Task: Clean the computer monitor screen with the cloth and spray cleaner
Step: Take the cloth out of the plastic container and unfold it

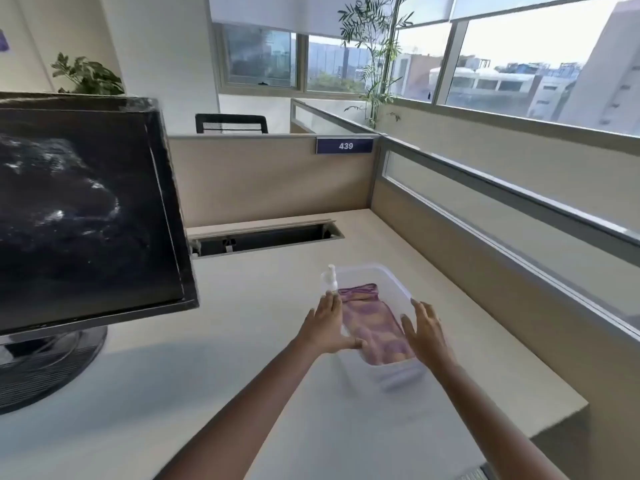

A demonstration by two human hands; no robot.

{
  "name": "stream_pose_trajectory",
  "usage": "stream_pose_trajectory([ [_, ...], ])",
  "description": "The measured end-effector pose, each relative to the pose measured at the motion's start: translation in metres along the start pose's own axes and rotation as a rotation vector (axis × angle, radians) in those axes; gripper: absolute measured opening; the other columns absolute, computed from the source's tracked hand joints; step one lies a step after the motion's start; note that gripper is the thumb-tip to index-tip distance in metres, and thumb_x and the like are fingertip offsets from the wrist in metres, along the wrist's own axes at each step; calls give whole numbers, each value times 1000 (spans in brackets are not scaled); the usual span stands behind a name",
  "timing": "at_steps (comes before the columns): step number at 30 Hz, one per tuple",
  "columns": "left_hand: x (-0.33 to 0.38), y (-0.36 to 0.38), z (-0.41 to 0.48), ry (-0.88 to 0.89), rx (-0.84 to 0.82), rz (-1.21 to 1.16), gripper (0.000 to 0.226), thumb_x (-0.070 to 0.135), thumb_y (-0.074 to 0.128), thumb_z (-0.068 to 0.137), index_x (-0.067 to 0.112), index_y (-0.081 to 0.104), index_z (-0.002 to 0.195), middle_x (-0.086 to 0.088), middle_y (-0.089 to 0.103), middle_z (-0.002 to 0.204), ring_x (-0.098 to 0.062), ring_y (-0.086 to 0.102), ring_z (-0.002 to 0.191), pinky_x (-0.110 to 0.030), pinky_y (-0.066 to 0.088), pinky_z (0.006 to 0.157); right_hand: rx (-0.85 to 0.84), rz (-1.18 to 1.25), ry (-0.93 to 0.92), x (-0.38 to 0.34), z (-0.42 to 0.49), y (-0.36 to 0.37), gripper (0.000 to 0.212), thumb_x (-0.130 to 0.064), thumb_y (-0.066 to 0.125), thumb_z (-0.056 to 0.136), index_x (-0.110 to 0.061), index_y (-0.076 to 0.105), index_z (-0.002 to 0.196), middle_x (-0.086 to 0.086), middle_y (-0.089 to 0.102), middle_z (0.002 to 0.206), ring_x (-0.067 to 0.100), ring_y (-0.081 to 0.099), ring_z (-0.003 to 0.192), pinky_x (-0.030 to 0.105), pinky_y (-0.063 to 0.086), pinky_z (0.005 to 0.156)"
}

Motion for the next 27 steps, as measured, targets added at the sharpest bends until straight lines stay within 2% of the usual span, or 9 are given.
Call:
stream_pose_trajectory([
  [3, 6, 1, 3, -33, -80, 21, 112, 53, 61, 79, 1, -14, 144, -16, -14, 156, -26, -7, 145, -43, 8, 119, -9, 12, -18, 2, 1, 1, 48, -21, 49, 93, -2, 38, 137, 19, 39, 142, 35, 45, 125, 43, 36, 104],
  [10, 6, 2, 10, -83, -167, 3, 115, 52, 61, 79, 3, -23, 141, -17, -24, 153, -27, -17, 143, -44, -4, 118, -2, -63, -33, 6, 4, 2, 52, -26, 47, 93, -9, 34, 140, 11, 32, 149, 28, 38, 132, 38, 33, 105],
  [15, 4, 6, 13, -100, -214, -19, 117, 53, 60, 79, 4, -27, 139, -15, -29, 151, -25, -22, 142, -43, -9, 118, -48, -375, -205, -10, 8, 10, 54, -25, 39, 95, -7, 21, 143, 8, 16, 155, 22, 10, 145, 39, 13, 116],
  [18, 3, 7, 14, -100, -213, -17, 118, 53, 60, 78, 4, -27, 139, -15, -30, 151, -25, -23, 142, -43, -9, 117, -272, -335, -275, -24, 10, 33, 62, -31, 44, 94, -1, 20, 142, 12, 20, 153, 23, 15, 144, 34, 20, 115],
  [20, 2, 7, 15, -97, -206, -21, 117, 53, 61, 79, 4, -27, 139, -15, -30, 151, -25, -23, 142, -44, -9, 117, -505, -284, -193, -25, 11, 54, 74, -41, 52, 89, 1, 21, 141, 17, 24, 151, 27, 22, 140, 36, 26, 112],
  [22, 1, 8, 15, -92, -199, -19, 117, 53, 60, 79, 4, -27, 140, -14, -29, 151, -25, -23, 142, -44, -9, 117, -705, -378, -132, -22, 8, 76, 83, -47, 56, 84, -3, 18, 143, 18, 23, 151, 29, 22, 140, 37, 25, 114],
  [24, 0, 9, 15, -90, -194, -21, 116, 54, 60, 79, 5, -25, 140, -13, -28, 152, -25, -21, 142, -45, -9, 117, -787, -476, -106, -19, 8, 86, 81, -44, 57, 85, -3, 20, 144, 20, 25, 150, 31, 24, 140, 39, 25, 115],
  [27, -1, 10, 16, -82, -182, -28, 117, 55, 60, 78, 6, -25, 141, -12, -28, 152, -24, -21, 143, -45, -9, 117, -800, -449, -30, -18, 10, 90, 67, -29, 57, 89, -1, 26, 142, 22, 26, 149, 36, 24, 139, 43, 24, 115],
])
Point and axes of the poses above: each hand's wrist, its own z-axis towards the middle knuckle, its own y-axis out of the palm, x = y × z, the point moved 6 cm from there along z, towards the middle knuckle
